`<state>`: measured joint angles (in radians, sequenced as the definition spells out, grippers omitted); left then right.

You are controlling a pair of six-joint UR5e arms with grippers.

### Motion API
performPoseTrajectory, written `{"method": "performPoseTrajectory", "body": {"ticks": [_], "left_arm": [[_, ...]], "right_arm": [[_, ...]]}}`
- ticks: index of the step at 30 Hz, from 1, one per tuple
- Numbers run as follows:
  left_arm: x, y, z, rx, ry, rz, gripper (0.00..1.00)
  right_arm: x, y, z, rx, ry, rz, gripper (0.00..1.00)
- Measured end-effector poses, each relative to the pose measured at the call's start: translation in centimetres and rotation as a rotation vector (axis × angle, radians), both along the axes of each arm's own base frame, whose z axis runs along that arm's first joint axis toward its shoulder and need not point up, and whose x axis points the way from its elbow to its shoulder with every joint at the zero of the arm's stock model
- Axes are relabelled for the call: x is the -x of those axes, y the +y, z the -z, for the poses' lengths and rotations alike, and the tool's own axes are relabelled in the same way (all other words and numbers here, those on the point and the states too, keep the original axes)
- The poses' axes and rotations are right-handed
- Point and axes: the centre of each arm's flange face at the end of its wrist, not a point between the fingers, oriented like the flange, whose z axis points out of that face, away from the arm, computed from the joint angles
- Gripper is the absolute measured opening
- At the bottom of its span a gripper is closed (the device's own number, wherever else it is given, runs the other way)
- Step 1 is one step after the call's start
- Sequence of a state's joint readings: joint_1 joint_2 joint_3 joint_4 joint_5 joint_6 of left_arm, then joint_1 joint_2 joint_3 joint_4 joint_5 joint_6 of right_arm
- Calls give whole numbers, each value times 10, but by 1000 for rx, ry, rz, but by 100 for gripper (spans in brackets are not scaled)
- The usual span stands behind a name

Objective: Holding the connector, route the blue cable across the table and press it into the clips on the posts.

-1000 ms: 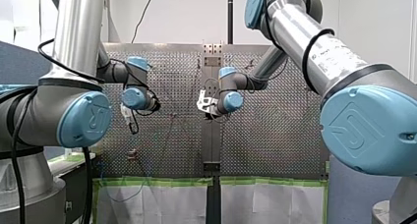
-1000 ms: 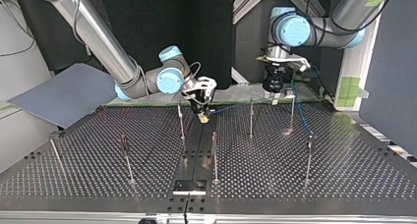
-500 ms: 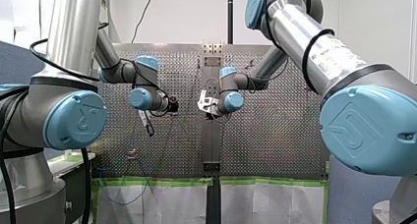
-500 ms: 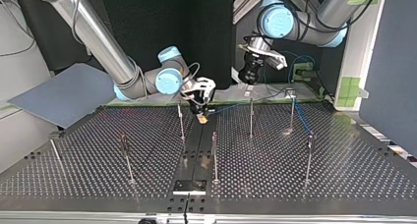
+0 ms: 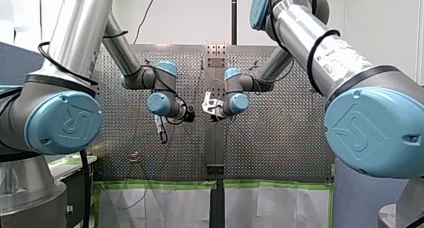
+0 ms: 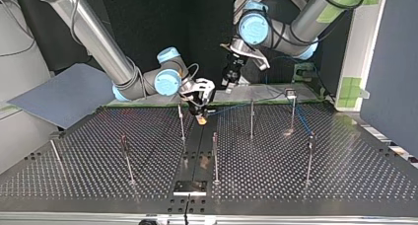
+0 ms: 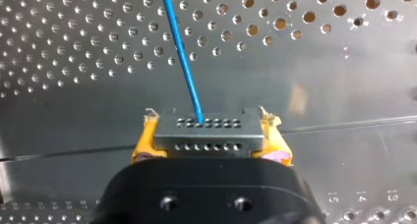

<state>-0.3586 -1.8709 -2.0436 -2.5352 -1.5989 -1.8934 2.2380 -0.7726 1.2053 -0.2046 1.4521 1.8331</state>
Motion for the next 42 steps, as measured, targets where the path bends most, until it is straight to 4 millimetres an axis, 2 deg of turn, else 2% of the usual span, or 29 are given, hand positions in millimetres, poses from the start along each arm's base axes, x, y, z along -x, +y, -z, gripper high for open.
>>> {"method": "performPoseTrajectory", "body": {"ticks": [3, 10, 12, 15, 19, 28, 36, 42], "left_arm": [[-1, -11, 0, -17, 4, 2, 100], [-4, -36, -16, -32, -35, 2, 100], [-8, -38, -21, -35, -48, -8, 100], [-18, -33, -28, -49, -60, -44, 100], [-31, -16, -30, -84, -55, -111, 100], [-39, 4, -30, -125, -50, -213, 100], [-41, 3, -22, -131, -42, -233, 100], [-53, -4, -10, -137, -42, -233, 100]], "right_arm": [[0, 0, 0, 1, -1, 1, 0], [1, -2, 0, -2, -3, 0, 0], [2, -2, 0, -3, -3, 0, 0], [2, -2, 0, -4, -3, 0, 0], [2, -2, 0, -4, -3, -1, 0], [3, -3, 0, -3, -3, 0, 0], [3, -4, 0, -2, -4, 2, 0], [3, -4, 0, -1, -2, 2, 0]]}}
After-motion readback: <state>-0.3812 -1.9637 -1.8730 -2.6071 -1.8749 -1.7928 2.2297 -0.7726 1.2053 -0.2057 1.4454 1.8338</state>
